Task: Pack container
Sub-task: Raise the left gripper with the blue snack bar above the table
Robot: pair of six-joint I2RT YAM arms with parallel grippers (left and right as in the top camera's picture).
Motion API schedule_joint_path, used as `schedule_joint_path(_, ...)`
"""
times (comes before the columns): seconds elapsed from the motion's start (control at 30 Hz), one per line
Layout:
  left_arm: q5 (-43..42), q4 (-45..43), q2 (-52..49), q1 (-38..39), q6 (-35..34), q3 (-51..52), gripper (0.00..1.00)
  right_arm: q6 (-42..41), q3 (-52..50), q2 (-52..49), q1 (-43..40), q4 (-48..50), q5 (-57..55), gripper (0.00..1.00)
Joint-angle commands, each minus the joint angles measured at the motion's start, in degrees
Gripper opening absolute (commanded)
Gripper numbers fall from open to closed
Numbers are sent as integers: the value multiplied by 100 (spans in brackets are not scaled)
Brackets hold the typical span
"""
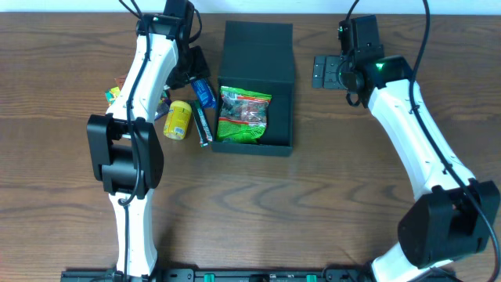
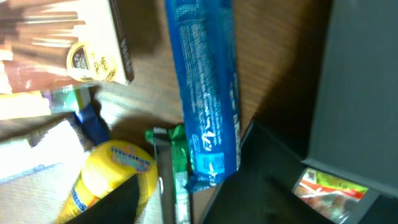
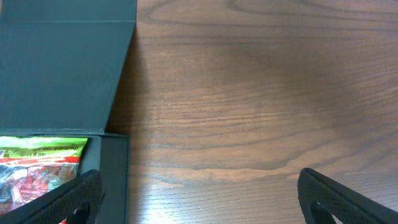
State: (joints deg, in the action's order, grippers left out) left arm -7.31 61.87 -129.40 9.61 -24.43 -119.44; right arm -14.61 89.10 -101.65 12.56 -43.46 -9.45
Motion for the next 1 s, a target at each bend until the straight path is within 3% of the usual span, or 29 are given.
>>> schedule_joint_path(0.0, -17, -125, 140, 15, 339, -155, 90, -13, 15, -15, -63, 15, 7, 99)
schedule_joint_path(0.1, -15, -254, -59, 7, 304, -153, 94, -13, 15, -15, -63, 11, 118, 99)
schedule_joint_path(0.53, -2, -693, -892, 7, 304, -153, 72, -11, 15, -15, -63, -118, 133, 99)
schedule_joint_path(0.83, -24, -693, -1241, 7, 302, -153, 69, -11, 15, -15, -63, -116, 133, 99)
schedule_joint_path(0.97, -22, -772, -1279, 7, 304, -153, 57, -13, 15, -15, -63, -116, 133, 99)
